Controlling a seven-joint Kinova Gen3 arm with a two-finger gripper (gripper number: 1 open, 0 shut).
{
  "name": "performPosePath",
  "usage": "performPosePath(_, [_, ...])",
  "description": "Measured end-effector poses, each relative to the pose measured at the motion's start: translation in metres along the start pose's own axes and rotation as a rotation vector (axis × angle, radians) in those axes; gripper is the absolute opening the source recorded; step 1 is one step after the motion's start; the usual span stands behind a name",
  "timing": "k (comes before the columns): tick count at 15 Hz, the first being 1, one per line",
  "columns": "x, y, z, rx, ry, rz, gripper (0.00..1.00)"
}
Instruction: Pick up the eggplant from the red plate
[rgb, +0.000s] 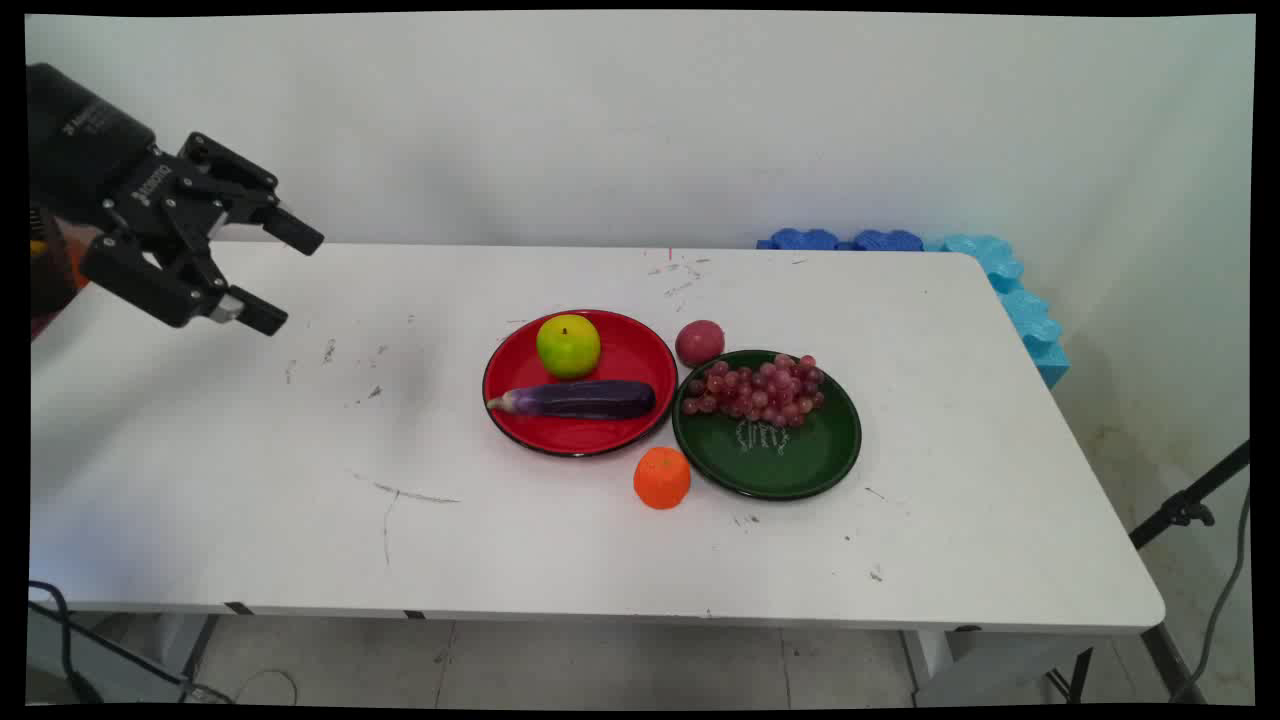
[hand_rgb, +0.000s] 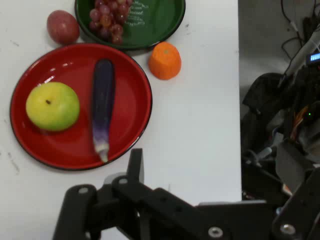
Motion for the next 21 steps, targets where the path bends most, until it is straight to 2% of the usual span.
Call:
performPosePath(4, [0.021, 0.015, 0.014, 0.015, -0.017, -0.035, 1.0])
performPosePath(7, [0.044, 0.013, 0.038, 0.061, -0.036, -0.06, 1.0])
performPosePath(10, [0.064, 0.001, 0.072, 0.114, -0.066, -0.077, 1.0])
performPosePath(15, [0.085, -0.035, 0.143, 0.182, -0.134, -0.08, 1.0])
performPosePath(18, [0.089, -0.055, 0.187, 0.204, -0.175, -0.071, 1.0])
performPosePath(21, [0.09, -0.071, 0.228, 0.207, -0.216, -0.054, 1.0])
